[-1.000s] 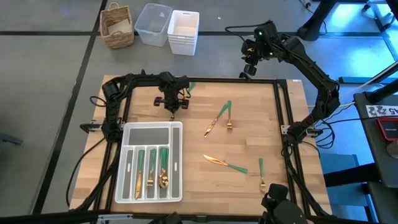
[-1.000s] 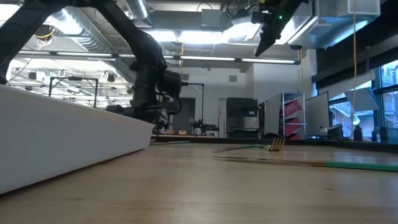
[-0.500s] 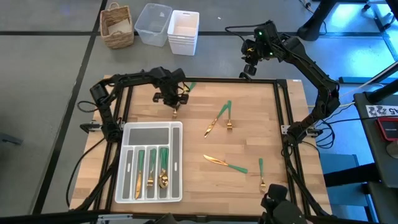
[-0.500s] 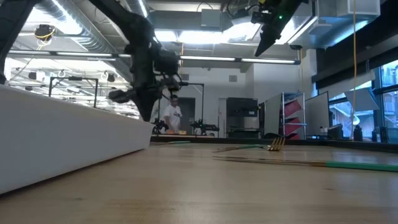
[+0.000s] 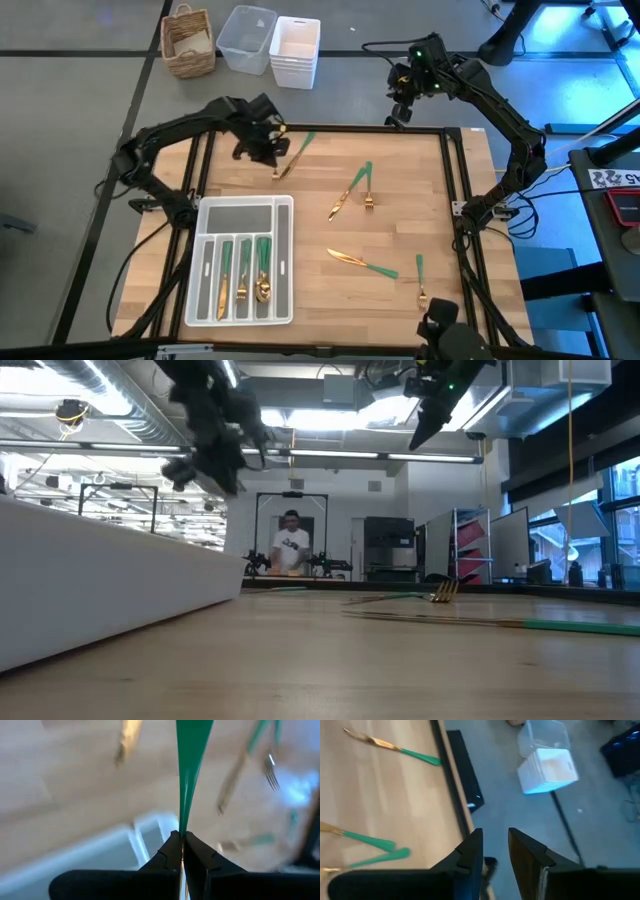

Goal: Sort silverware
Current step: Put the green fork on the silverware tray

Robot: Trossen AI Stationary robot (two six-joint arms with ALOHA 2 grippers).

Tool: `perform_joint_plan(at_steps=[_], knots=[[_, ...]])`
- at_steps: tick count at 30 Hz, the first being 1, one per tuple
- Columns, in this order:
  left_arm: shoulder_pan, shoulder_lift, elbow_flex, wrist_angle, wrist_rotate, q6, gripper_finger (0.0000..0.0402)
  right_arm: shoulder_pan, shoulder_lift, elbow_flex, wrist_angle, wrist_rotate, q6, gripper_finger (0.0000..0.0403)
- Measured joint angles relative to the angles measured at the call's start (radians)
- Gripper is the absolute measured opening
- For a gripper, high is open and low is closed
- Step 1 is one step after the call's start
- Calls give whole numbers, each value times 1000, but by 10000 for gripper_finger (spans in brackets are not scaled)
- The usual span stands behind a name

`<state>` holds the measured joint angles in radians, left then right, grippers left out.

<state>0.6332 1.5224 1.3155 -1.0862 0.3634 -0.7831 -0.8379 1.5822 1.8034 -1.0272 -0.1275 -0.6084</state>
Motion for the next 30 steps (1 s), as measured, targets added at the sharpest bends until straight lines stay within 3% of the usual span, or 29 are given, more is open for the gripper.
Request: perform_joint_plan(at_steps=[6, 14, 22, 30], knots=[[-182, -156, 1, -224, 47, -163, 0, 1, 0, 0, -25, -139, 28, 95], [-659, -243, 1, -242, -83, -674, 0, 2, 0, 0, -23, -290, 116, 95], [-1060, -161, 1, -225, -208, -1081, 0, 66, 0, 0, -22, -293, 195, 95], [-1205, 18, 1, -165, -250, -1153, 0, 225, 4, 0, -22, -268, 269, 95]])
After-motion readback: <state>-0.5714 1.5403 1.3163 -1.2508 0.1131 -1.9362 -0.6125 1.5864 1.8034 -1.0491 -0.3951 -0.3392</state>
